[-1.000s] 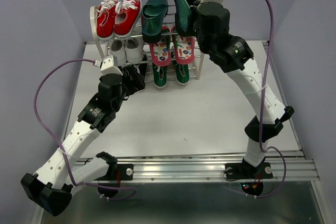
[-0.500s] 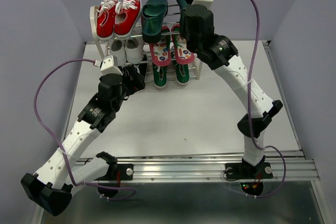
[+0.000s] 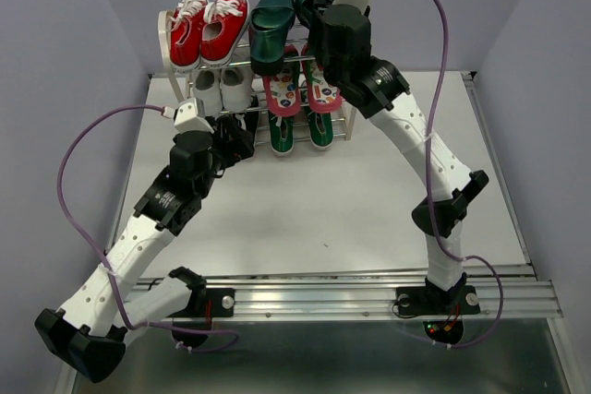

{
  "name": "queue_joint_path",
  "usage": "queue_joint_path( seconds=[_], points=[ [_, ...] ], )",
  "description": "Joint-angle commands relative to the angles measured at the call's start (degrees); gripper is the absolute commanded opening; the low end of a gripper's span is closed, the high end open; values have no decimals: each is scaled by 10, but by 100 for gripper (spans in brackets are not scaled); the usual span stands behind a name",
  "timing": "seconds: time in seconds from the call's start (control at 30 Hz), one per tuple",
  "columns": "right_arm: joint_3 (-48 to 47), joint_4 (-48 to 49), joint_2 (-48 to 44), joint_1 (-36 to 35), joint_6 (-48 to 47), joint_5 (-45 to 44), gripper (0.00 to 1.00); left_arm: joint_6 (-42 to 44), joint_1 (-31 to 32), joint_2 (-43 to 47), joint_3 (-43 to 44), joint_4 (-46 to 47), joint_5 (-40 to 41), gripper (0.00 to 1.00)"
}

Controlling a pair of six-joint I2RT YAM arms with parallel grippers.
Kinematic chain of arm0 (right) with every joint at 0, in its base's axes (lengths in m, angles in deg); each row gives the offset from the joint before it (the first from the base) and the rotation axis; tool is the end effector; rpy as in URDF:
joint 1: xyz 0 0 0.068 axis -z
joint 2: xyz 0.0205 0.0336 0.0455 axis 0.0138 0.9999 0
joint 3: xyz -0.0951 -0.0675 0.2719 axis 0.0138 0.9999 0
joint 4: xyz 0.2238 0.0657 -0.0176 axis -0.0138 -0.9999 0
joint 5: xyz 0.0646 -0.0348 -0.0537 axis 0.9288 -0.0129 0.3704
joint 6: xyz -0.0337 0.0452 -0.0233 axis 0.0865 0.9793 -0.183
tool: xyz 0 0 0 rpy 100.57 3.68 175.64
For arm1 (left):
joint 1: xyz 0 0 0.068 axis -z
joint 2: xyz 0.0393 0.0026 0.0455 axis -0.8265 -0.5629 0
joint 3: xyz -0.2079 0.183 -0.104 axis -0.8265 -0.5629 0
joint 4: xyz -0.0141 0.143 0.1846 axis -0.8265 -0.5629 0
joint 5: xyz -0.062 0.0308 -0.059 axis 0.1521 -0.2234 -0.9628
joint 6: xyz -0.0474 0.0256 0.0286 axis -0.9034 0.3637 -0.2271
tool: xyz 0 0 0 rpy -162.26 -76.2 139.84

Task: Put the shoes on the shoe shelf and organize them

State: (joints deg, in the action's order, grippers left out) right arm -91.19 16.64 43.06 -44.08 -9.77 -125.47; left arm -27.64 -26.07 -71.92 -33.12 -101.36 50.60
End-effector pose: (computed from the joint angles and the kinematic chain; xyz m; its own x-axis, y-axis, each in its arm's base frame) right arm 0.3167 0.2526 0.5243 -0.0349 0.1082 -0.9935 0.0668 0.9921 0.1057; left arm 0.1497 -0.0692 0.3883 -0.2486 -0.4392 -0.8633 0.0930 0.8763 -0.4726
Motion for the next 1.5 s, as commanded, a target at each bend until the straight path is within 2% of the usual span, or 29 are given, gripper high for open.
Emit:
queue_joint_path(
  seconds=[0.0, 0.1, 0.33, 0.57, 0.67, 0.8, 1.07, 1.27, 1.33, 1.37, 1.4, 1.47],
  points=[
    [-1, 73, -52, 3, 17, 21, 70, 5, 3, 7, 25, 19, -6, 99],
    [15, 76, -62, 3, 10, 58, 87, 12, 4, 2, 42, 27, -22, 99],
    [57, 76, -95, 3, -12, 77, 92, 41, 4, -39, 132, 44, -60, 99],
    [146, 76, -153, 14, -30, 59, 96, 95, 5, -117, 245, 54, -59, 99],
    [204, 72, -183, 29, -40, 146, 98, 129, 5, -155, 289, 58, -59, 99],
    [227, 45, -188, 44, -33, 233, 99, 173, 4, -206, 337, 67, -60, 99],
    [217, 42, -161, 110, -4, 305, 98, 220, 4, -300, 430, 73, -69, 99],
    [211, 42, -145, 116, -18, 342, 91, 230, 5, -344, 469, 69, -58, 98],
    [209, 42, -141, 116, -18, 344, 85, 228, 4, -350, 477, 68, -58, 91],
    [208, 43, -139, 116, -19, 345, 76, 226, 5, -356, 481, 68, -65, 87],
    [207, 43, -136, 116, -17, 345, 70, 223, 4, -358, 482, 68, -70, 75],
    [206, 42, -133, 116, -13, 346, 57, 217, 5, -359, 485, 69, -91, 64]
  ],
)
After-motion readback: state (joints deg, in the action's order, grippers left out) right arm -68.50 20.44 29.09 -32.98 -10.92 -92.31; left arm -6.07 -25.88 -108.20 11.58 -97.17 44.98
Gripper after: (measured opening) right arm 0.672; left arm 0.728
